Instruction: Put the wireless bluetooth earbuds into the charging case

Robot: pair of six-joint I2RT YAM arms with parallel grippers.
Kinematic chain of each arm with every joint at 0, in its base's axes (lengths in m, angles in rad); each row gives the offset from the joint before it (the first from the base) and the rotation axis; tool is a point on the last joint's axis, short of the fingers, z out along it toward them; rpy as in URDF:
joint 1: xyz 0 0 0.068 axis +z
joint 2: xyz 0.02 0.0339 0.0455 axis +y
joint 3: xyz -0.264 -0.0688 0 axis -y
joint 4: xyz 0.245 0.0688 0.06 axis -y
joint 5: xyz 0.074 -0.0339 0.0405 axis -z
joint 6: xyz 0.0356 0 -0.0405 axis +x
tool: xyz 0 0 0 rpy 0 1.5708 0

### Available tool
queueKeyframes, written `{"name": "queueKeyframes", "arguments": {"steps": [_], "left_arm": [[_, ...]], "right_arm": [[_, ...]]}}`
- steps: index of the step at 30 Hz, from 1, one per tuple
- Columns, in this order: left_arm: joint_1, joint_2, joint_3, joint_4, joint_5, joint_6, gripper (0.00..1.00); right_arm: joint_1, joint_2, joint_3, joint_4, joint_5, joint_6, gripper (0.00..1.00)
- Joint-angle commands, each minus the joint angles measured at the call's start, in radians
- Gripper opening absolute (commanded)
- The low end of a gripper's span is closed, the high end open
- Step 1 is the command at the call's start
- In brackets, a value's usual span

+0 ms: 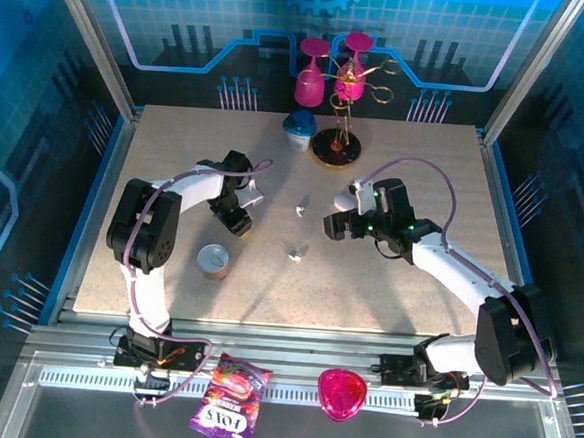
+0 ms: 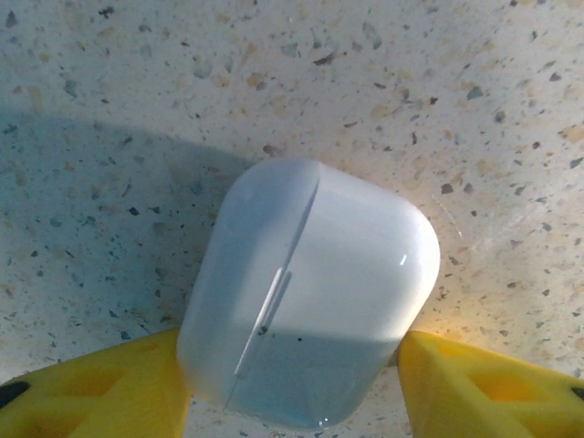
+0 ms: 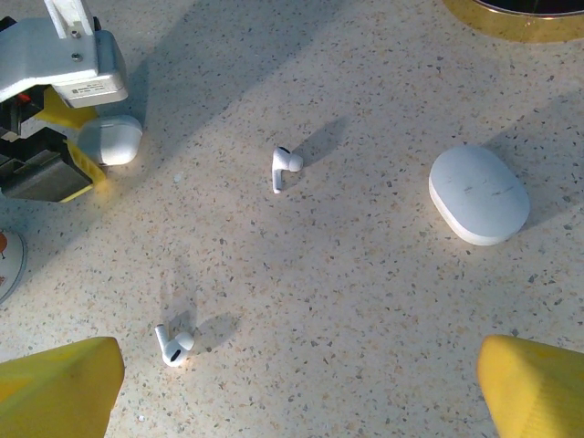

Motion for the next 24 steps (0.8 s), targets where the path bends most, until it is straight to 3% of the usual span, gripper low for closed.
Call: {"name": "queueKeyframes", "arguments": {"steps": [1,9,15,24], "left_arm": [[0.006,0.016,-0.019,0.024,0.036,0.005,0.55],[0.003,-0.015,-0.036,0.051,0.042,-0.002,0.43],[-0.010,-0.138,-0.072,0.119,0.158,-0.022,0.43],[-0.106,-0.319,-0.130,0.241,0.227,0.011,0.44]], "right_arm": [[0.010,0.009,0.002,0.005,0.001,0.000,1.00],[0.010,0.004,0.005,0.008,-0.017,0.026,0.99],[0.008,-0.013,0.008,0.021,-0.069,0.105,0.97],[-0.066,-0.032,0.006,0.077,-0.313,0.340,0.91]]}}
